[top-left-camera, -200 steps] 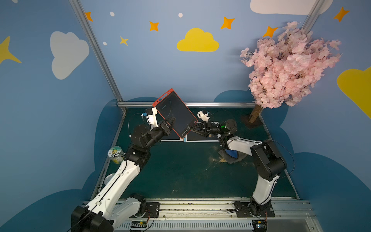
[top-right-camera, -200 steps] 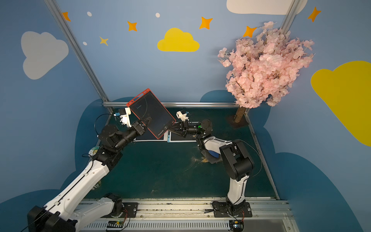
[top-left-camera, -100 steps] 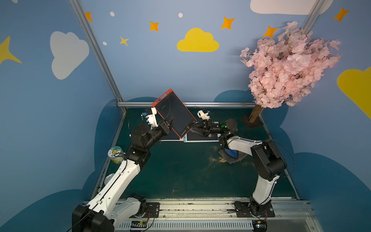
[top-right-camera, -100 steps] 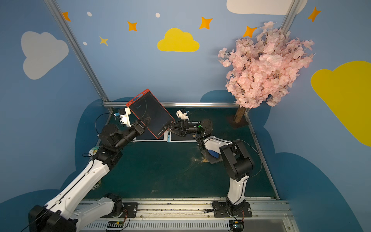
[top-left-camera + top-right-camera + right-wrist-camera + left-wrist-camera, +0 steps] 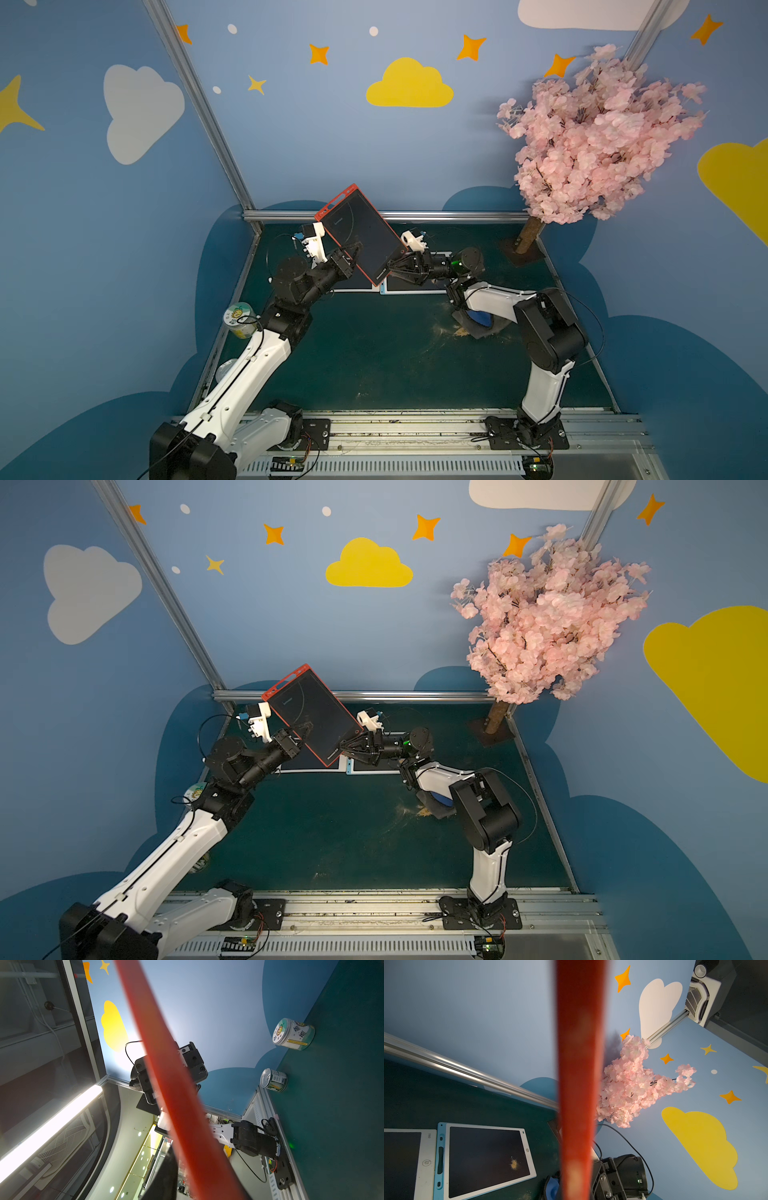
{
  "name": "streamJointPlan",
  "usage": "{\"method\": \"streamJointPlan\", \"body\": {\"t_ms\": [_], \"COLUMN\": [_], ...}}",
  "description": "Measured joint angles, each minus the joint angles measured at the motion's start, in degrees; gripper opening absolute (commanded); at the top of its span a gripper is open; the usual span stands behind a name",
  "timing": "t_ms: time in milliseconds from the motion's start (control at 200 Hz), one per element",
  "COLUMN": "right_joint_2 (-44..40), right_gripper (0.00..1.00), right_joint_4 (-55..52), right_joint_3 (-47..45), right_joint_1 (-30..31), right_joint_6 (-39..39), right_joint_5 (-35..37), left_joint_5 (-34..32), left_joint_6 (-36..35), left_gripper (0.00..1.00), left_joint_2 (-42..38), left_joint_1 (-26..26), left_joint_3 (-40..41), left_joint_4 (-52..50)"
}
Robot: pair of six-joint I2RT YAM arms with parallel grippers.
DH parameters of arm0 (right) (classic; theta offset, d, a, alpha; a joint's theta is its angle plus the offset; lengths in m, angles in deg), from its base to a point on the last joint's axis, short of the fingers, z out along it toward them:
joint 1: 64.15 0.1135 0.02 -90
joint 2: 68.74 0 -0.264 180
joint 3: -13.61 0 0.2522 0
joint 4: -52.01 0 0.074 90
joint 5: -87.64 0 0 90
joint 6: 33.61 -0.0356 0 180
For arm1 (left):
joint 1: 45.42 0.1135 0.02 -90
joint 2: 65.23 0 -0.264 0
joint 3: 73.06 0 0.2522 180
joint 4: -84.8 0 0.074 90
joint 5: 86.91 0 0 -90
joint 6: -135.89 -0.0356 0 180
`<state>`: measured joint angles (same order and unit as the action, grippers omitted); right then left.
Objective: Wipe the drawing tablet
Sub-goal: Place the drawing tablet at the center of the board.
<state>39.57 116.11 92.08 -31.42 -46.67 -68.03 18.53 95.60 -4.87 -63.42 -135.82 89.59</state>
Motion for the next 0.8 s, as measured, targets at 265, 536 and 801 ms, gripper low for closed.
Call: {"method": "streamJointPlan", "body": {"t_ms": [265,536,801], "right_joint_2": [0.11,0.09,0.09], "right_gripper": [0.11,0.0,0.05], "right_joint_4": [-0.09,1.42,1.51], "right_joint_3": [0.02,0.72,0.87], "right_joint_1": [-0.13,-0.46,-0.48], "right_joint_6": [0.2,1.07,1.22], "right_joint_5": [-0.04,-0.48,-0.66], "left_joint_5": [0.07,0.31,1.29], "left_joint_6": [0.07,2.16,2.84], "left_gripper": [0.03,0.03,0.03], "left_joint_2": [-0.07,-0.15,-0.15], "left_joint_1": [0.02,0.74,1.36], "left_joint_3": [0.0,0.0,0.0], "left_joint_4": [0.42,0.37,0.35]}}
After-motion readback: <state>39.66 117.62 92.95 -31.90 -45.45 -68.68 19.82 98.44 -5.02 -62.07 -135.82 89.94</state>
